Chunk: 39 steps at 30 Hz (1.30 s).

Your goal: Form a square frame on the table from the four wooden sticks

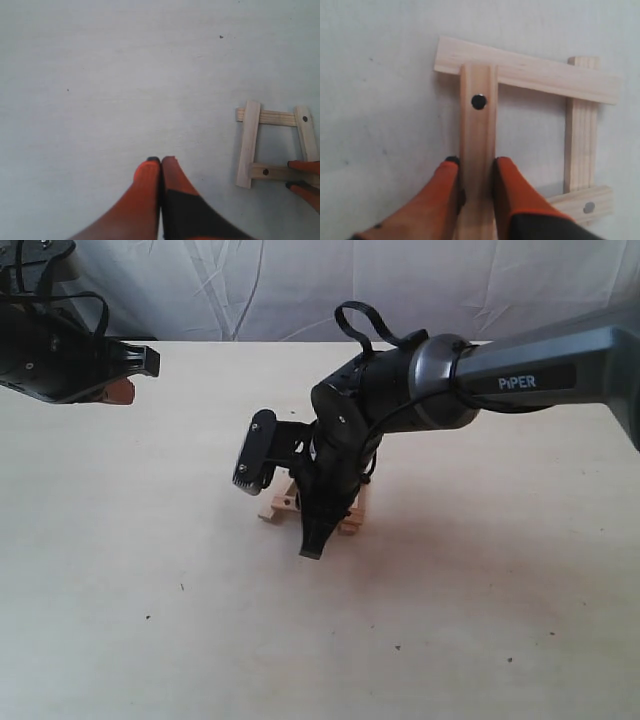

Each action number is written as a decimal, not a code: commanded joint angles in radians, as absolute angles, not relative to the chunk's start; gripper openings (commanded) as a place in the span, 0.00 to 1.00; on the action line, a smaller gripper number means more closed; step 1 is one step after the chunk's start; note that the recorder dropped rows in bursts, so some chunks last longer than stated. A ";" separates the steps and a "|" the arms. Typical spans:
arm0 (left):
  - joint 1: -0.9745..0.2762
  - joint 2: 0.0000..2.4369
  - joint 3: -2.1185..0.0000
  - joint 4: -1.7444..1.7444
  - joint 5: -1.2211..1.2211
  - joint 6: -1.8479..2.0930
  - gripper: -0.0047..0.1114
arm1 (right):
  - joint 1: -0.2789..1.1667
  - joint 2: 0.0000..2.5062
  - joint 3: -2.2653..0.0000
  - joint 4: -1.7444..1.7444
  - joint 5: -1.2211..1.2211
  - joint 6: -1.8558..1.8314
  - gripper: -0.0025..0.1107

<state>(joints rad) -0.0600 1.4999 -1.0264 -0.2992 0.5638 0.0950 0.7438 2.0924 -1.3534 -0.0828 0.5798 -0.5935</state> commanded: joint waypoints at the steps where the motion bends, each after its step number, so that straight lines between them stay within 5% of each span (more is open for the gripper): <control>1: -0.063 1.495 -1.029 -0.311 0.551 0.097 0.04 | 0.740 2.090 -1.360 -0.069 0.553 -0.577 0.02; 19: -0.063 1.559 -1.000 -0.377 0.512 0.116 0.04 | 0.740 2.090 -1.360 0.054 0.483 -0.577 0.02; 24: -0.063 1.559 -1.000 -0.378 0.512 0.116 0.04 | 0.740 2.090 -1.360 0.057 0.481 -0.574 0.48; 25: -0.063 1.559 -1.000 -0.378 0.512 0.116 0.04 | 0.740 2.090 -1.360 0.057 0.481 -0.569 0.49; 30: -0.063 1.559 -1.000 -0.389 0.503 0.116 0.04 | 0.730 1.992 -1.361 0.058 0.528 -0.333 0.40; 35: -0.063 1.559 -1.000 -0.439 0.529 0.192 0.04 | 0.648 1.864 -1.361 0.062 0.710 -0.011 0.02; 39: -0.077 1.543 -1.000 -0.488 0.565 0.274 0.04 | 0.605 1.799 -1.310 0.053 0.754 0.070 0.02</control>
<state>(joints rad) -0.0615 1.5577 -1.0010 -0.4521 0.5432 0.2253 0.6369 1.8515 -1.3483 0.0616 0.7225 0.0070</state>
